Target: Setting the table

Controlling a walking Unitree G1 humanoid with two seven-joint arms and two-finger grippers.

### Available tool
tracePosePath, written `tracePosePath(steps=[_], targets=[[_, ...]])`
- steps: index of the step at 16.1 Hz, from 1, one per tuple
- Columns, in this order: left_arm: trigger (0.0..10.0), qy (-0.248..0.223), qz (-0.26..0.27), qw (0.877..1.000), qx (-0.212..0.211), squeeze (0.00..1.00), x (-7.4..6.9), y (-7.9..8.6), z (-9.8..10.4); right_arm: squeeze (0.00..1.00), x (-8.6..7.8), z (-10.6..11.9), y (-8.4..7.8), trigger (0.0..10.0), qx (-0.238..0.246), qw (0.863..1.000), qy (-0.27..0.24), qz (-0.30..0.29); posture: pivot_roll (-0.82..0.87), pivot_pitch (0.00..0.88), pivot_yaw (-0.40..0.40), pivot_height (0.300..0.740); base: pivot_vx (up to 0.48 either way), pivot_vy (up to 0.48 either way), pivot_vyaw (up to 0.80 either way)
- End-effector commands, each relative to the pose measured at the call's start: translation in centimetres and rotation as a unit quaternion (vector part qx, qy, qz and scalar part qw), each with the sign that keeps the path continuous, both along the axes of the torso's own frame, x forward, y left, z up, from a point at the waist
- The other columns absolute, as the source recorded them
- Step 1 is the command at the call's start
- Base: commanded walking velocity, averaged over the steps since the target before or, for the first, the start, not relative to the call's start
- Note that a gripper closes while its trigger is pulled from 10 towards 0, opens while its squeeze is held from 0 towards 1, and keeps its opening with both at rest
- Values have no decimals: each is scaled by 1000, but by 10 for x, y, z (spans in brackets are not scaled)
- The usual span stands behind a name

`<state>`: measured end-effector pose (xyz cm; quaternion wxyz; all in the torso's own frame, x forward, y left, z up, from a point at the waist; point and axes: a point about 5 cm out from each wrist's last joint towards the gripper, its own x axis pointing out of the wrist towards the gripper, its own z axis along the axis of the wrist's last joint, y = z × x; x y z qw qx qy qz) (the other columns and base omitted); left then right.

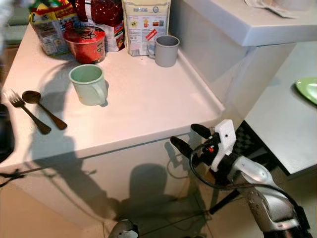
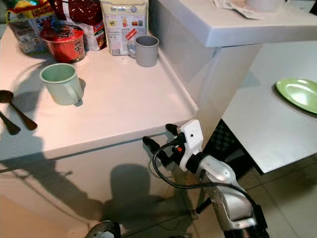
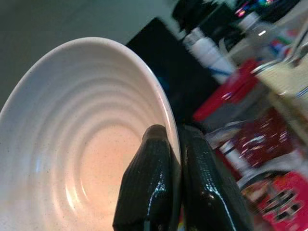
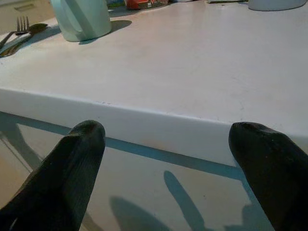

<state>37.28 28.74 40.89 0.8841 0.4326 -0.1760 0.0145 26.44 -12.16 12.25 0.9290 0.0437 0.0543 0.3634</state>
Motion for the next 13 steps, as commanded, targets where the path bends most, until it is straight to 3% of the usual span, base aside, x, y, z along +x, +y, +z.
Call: tracePosePath(steps=[1, 4, 5, 7, 11, 13], targets=[[0, -21, 8, 1000, -4, 0, -10, 13, 8, 0, 5, 9, 1, 10000, 0, 1000, -28, 4, 230, 0, -57, 740, 0, 0, 0], [0, -3, 66, 998, -11, 0, -29, 55, -7, 0, 8, 5, -1, 10000, -2, 1000, -29, 4, 245, 0, -59, 740, 0, 0, 0], [0, 1, 77, 997, -11, 0, -32, 62, -10, 0, 8, 5, -1, 10000, -2, 1000, -28, 4, 245, 0, -59, 740, 0, 0, 0], [0, 13, 124, 992, -25, 0, -51, 93, -25, 0, 8, 1, -3, 10000, -5, 1000, -26, 2, 247, 0, -63, 740, 0, 0, 0], [0, 39, 132, 990, -43, 0, -58, 105, -49, 0, 10, 1, -6, 10000, -9, 1000, -29, 1, 245, 0, -68, 740, 0, 0, 0], [0, 73, 132, 987, -52, 0, -58, 108, -68, 0, 10, 0, -8, 10000, -10, 1000, -29, -2, 241, 0, -63, 740, 0, 0, 0]])
